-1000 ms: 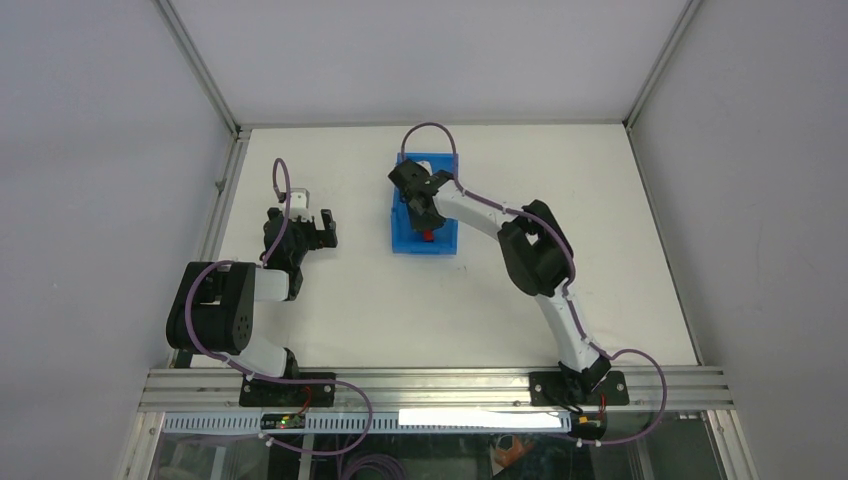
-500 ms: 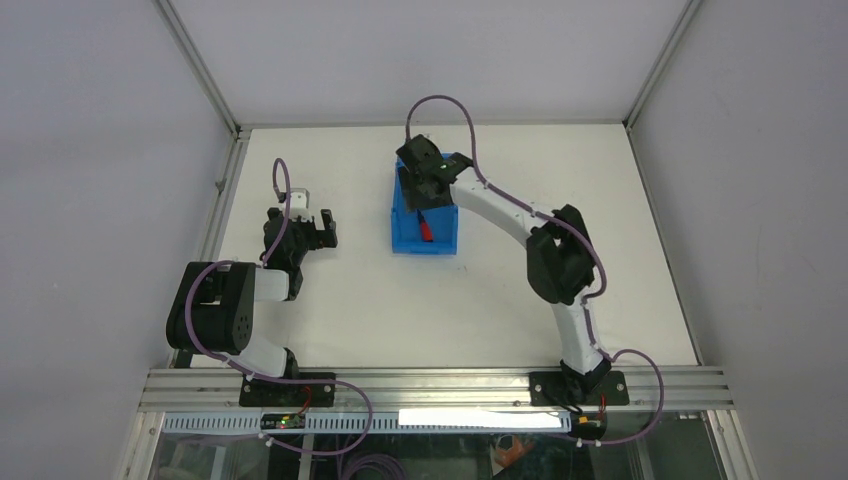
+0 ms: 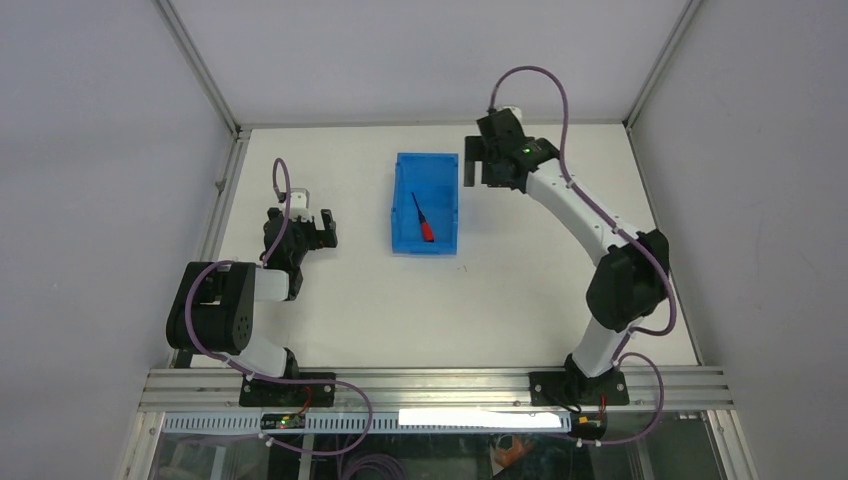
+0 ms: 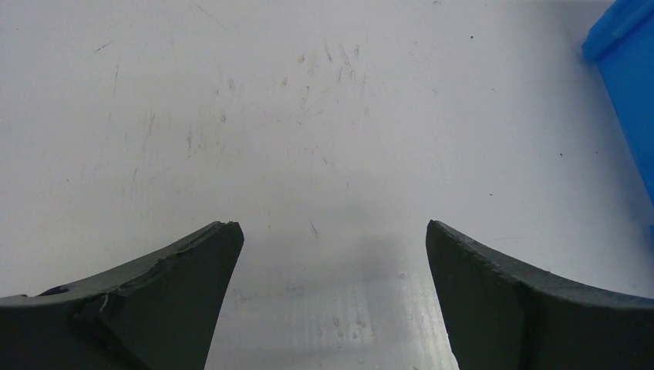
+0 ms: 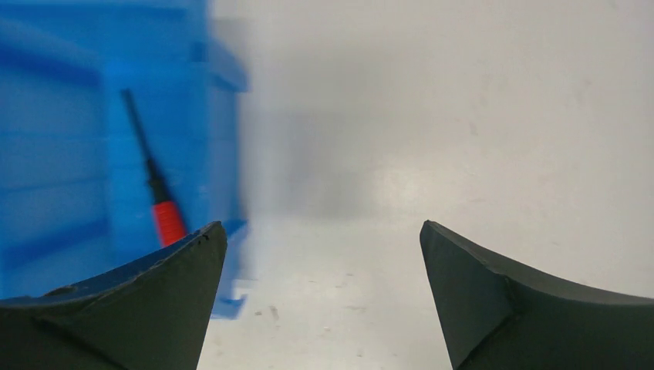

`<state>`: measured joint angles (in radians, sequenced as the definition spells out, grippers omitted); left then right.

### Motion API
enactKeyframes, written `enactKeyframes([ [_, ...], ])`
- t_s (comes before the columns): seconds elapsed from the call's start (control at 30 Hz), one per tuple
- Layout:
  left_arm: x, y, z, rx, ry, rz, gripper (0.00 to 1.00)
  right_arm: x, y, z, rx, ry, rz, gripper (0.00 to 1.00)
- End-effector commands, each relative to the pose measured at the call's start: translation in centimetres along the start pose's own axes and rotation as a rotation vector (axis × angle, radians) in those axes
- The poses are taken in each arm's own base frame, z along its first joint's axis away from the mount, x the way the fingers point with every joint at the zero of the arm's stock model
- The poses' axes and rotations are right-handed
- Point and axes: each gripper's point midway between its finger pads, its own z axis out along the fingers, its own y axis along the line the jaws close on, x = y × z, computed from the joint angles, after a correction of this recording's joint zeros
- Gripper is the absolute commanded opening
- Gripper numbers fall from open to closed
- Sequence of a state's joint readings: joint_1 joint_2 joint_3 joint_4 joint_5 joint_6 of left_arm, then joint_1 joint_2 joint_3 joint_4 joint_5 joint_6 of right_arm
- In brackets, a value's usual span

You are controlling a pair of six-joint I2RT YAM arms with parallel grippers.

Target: Put the screwdriver in the bin

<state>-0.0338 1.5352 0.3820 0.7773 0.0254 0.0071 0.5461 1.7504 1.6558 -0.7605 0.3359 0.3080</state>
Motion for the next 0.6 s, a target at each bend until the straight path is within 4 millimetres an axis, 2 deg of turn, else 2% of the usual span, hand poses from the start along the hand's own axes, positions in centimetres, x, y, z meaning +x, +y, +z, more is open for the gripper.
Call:
enactKeyframes([
  [0.0,-1.7,-0.4,-0.1,0.011,-0.055,-0.015,0.99,-0.3,-7.2,-1.6,0.101,-0.021,0.063,0.99],
  [0.23,-1.7,-0.4,-0.1,0.009,-0.055,-0.016,0.99,1.7,-17.0,-2.6,0.253,0.000,0.176,0.99],
  [0.27,-1.7,-0.4,-0.1,0.010,-0.055,-0.016,0.99,2.2,-17.8,-2.5,0.259,0.009,0.190,0.99],
  [0.33,-1.7,-0.5,-0.1,0.011,-0.055,-0.016,0.99,2.7,-18.5,-2.4,0.249,0.008,0.219,0.99],
  [0.57,-1.7,-0.4,-0.1,0.010,-0.055,-0.015,0.99,2.5,-18.7,-3.0,0.208,-0.046,0.235,0.99],
])
